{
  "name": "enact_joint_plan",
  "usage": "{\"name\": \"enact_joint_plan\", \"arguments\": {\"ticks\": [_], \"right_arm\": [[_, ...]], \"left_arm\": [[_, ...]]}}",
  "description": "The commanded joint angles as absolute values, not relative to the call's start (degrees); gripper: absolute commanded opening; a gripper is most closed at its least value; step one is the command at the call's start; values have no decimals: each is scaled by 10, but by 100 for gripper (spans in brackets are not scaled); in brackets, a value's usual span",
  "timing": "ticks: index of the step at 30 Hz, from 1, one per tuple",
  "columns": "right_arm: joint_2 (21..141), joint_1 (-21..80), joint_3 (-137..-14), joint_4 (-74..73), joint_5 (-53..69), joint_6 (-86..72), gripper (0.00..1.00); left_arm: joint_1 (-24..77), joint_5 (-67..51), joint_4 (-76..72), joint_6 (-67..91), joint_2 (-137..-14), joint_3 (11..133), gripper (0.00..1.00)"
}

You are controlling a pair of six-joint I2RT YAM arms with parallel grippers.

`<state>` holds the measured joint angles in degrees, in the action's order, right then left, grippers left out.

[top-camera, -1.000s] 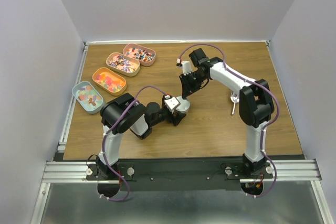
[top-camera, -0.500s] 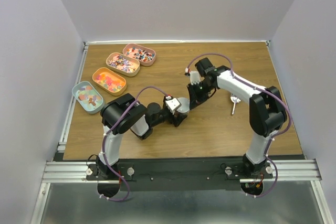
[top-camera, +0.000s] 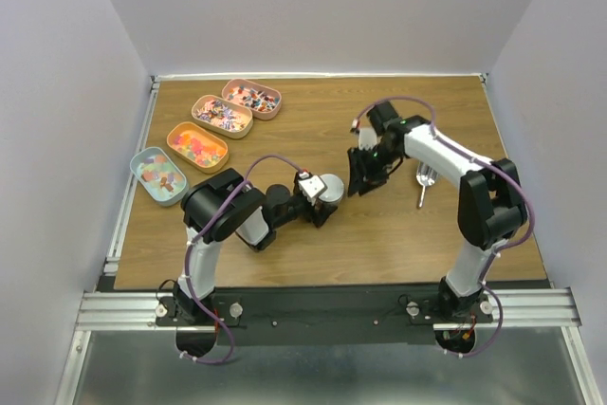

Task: Pack the candies
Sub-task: Screw the bottle lid onto the packing bottle.

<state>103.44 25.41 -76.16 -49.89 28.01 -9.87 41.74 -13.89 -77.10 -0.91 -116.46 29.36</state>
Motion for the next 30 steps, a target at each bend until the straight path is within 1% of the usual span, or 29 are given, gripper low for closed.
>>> {"name": "enact_joint_plan", "arguments": {"ticks": [1, 3, 6, 9, 11, 15, 19, 22, 23, 30], "right_arm": [[1055, 235, -876, -518, 285, -55, 50], [1095, 235, -906, -518, 308, -45, 50], [1140, 236, -960, -522, 311, -28, 48], [1185, 236, -1017, -548, 323, -6, 44], [1201, 238, -1043, -569, 330, 20, 44], [1227, 248, -1049, -579, 334, 33, 44], [1237, 259, -1046, -579, 345, 40, 41], [1240, 265, -1046, -579, 349, 41, 38], [1243, 266, -1046, -579, 350, 41, 35], [1240, 272, -1023, -579, 337, 39, 34]], "left_arm": [[417, -125, -855, -25, -1160, 295, 68], [417, -124, -854, -25, -1160, 295, 68], [417, -126, -853, -26, -1160, 297, 68], [417, -129, -847, -29, -1160, 299, 68], [417, -129, -846, -30, -1161, 299, 68], [417, -130, -846, -31, -1161, 301, 68], [417, -130, -845, -30, -1162, 301, 68], [417, -130, -845, -31, -1163, 302, 68], [417, -131, -844, -31, -1163, 302, 68], [417, -130, -843, -31, -1162, 303, 68]]}}
